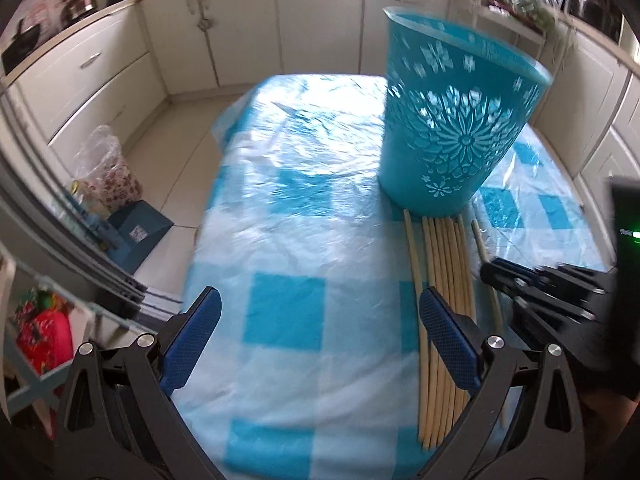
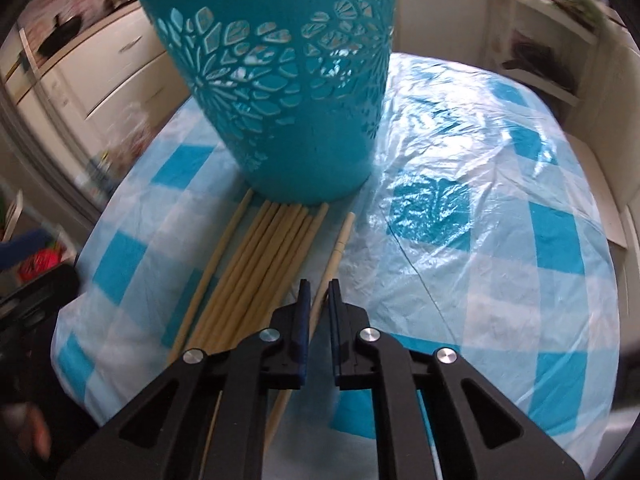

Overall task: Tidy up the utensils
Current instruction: 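Lower the left tool to the chopstick bundle and grasp one chopstick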

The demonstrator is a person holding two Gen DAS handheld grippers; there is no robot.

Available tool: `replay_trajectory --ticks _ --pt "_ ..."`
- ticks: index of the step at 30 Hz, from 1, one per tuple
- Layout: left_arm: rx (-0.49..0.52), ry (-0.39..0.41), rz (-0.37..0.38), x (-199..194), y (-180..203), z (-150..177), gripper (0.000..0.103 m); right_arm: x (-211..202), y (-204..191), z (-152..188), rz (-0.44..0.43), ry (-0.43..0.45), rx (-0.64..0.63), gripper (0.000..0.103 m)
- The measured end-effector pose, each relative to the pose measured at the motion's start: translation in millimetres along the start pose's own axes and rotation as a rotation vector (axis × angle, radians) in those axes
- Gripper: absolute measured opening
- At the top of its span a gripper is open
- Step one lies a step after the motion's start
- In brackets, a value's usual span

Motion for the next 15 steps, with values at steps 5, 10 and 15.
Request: replay_trajectory --ticks 5,10,15 --pt "0.033 -0.029 -0.021 40 18 -11 0.089 -2 16 6 -0.061 0.012 0.07 0.009" --pt "0.046 -0.055 -0.026 62 26 -18 0.083 -5 22 7 -0.089 0.029 0.109 0.009" --pt "0.065 -0.055 -0.005 76 33 -24 0.079 -7 12 3 -0.093 0.033 0.103 0.009"
Point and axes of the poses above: each gripper's, at about its wrist camera, not at the fingertips, and x roughly the way its jaws point, y to its right, z to its underside, the point moved 10 cm from there along x, roughly the way its jaws point, and after that the axes turned 5 degrees about z, right-handed, at the moved point
